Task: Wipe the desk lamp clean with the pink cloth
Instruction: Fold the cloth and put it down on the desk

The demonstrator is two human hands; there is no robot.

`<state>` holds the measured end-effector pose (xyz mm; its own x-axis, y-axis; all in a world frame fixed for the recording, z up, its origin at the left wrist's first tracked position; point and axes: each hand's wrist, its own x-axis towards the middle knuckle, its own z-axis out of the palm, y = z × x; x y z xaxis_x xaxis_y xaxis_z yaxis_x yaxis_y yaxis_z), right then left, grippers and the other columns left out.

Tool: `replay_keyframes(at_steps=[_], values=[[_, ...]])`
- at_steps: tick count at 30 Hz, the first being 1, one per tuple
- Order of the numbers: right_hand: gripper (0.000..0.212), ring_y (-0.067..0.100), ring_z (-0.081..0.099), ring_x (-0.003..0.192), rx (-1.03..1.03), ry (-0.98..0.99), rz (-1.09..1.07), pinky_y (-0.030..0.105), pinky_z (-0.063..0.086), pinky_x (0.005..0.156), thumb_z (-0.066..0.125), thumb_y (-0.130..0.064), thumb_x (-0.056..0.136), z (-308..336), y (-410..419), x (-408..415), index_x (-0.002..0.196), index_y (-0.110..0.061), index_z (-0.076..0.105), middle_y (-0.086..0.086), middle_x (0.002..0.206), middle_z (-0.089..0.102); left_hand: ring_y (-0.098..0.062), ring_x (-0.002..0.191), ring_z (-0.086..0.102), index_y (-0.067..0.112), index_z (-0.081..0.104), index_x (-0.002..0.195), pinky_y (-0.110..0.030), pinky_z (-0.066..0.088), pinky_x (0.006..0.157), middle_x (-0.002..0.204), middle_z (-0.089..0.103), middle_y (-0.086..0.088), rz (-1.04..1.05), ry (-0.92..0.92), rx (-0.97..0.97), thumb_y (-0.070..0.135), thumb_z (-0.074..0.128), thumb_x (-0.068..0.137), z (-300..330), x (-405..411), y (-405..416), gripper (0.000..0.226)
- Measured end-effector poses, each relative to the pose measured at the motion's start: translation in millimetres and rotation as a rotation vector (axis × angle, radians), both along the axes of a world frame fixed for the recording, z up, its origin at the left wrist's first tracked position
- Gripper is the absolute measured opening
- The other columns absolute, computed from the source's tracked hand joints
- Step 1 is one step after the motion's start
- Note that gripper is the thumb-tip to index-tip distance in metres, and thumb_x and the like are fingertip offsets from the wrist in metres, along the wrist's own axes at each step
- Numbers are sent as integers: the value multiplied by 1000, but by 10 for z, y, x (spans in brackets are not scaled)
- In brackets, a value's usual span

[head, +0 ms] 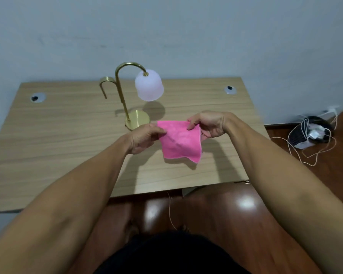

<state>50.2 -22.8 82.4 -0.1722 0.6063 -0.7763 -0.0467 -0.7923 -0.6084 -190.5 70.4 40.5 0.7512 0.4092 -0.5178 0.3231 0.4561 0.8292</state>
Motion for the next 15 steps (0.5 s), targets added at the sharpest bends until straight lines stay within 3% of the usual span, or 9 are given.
replay_keyframes(at_steps=[2, 4, 6, 8, 12, 15], values=[[27, 22, 70, 74, 3, -48, -7, 36, 66, 71, 50, -1, 97, -71, -146, 238, 124, -2, 56, 11, 88, 64, -15, 96, 68, 3, 66, 124, -21, 53, 82, 110, 73, -8, 1, -28, 43, 7, 60, 98, -45, 220, -147, 27], [18, 18, 70, 66, 49, -124, -30, 32, 64, 62, 54, -4, 98, -137, -286, 416, 116, -3, 60, 7, 79, 66, -24, 106, 65, 3, 60, 136, -29, 53, 85, 121, 69, -15, 49, 8, 98, 13, 63, 98, -133, 432, -268, 39], [10, 16, 66, 62, 102, -207, -90, 28, 58, 54, 58, -8, 100, -227, -409, 565, 108, -5, 62, 5, 73, 64, -25, 105, 67, 8, 59, 136, -29, 55, 76, 123, 69, -14, 126, 66, 165, 18, 64, 99, -182, 617, -385, 38], [21, 22, 64, 74, 158, -229, -171, 31, 57, 60, 62, -14, 99, -347, -510, 683, 116, -2, 65, 10, 87, 65, -24, 101, 70, 11, 57, 133, -29, 60, 69, 124, 69, -15, 169, 87, 209, 24, 63, 102, -184, 790, -506, 34], [32, 23, 75, 81, 230, -228, -304, 36, 62, 60, 62, -25, 103, -560, -693, 861, 130, -9, 62, 11, 103, 73, -29, 102, 72, 16, 50, 125, -43, 64, 81, 120, 67, -14, 194, 119, 350, 32, 53, 106, -209, 1095, -729, 25], [38, 23, 71, 75, 248, -389, -273, 34, 57, 55, 55, -38, 105, -741, -776, 984, 134, -13, 55, 10, 100, 72, -32, 100, 70, 19, 49, 119, -46, 63, 75, 116, 67, -15, 191, 171, 446, 38, 46, 108, -315, 1310, -807, 23]])
